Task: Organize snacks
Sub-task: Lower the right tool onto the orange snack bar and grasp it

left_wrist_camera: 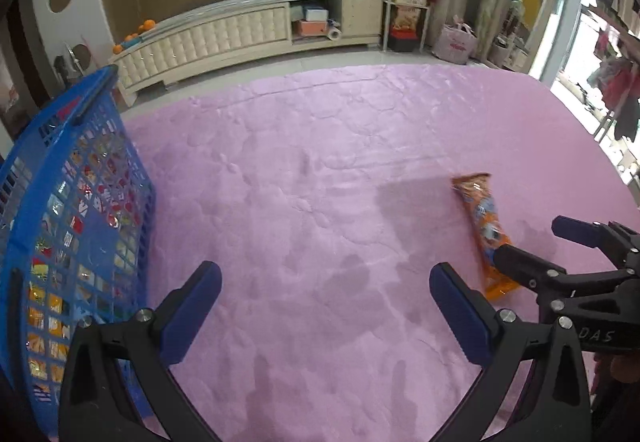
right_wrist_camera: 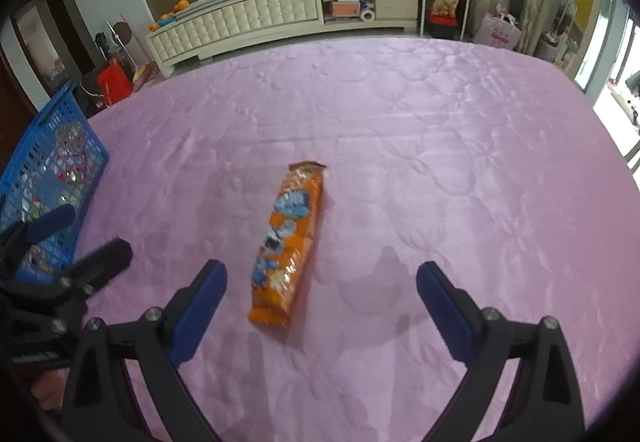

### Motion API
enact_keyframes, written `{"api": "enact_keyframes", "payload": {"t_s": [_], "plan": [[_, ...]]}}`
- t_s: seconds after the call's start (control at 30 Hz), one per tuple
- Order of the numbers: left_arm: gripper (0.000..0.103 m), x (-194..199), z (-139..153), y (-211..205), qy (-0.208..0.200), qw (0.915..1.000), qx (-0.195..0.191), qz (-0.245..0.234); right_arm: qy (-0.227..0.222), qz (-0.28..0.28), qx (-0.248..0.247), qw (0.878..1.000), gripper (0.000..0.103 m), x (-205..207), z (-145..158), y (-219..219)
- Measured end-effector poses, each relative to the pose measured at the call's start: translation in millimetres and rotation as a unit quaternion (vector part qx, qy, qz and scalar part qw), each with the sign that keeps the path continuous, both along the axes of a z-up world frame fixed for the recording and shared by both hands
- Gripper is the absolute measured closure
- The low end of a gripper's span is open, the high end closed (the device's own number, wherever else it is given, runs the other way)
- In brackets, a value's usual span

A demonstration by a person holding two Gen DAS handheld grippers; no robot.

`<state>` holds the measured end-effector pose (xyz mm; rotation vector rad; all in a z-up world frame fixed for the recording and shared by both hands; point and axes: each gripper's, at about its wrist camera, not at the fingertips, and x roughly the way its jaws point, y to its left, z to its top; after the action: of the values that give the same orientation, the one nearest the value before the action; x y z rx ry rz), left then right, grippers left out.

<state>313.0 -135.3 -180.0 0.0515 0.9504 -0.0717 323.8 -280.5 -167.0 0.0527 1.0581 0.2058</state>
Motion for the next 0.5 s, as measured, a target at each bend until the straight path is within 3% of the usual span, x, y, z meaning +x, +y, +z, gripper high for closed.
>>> {"api": "enact_keyframes", "payload": {"t_s": [0.03,0.1,0.13,0.27,0.3,0.33,0.43,0.5], "plan": [[0.0,1,-2,2,-0.003,1.0,0.001,0.005,0.002,0.004,0.002,1.0,0.012,3,-2,2],[0.0,5,-4,7,-0.004,0.9999,-0.006,0.011,0.015,0.016,0.008,1.0,0.039,9,-8,7],[0.0,7,-6,9,-0.003,0.9999,-0.009,0.012,0.023,0.019,0.008,1.0,0.047,10,-12,10],[0.0,8,-7,8,-0.003,0.9999,-0.006,0.013,0.014,0.031,-0.001,0.999,0.055,11,-12,17],[0.0,7,-6,8,-0.003,0.9999,-0.005,0.013,0.012,0.032,-0.001,0.999,0.068,11,-11,17],[0.0,6,-6,7,-0.004,0.9999,-0.003,0.013,0.016,0.034,0.006,0.999,0.073,9,-11,16],[0.0,-1,-2,5,-0.011,0.9998,0.002,0.017,0.022,0.039,0.018,0.999,0.083,5,-11,13],[0.0,-6,0,4,-0.011,0.9998,0.002,0.017,0.023,0.04,0.027,0.999,0.084,-2,-7,13]]}}
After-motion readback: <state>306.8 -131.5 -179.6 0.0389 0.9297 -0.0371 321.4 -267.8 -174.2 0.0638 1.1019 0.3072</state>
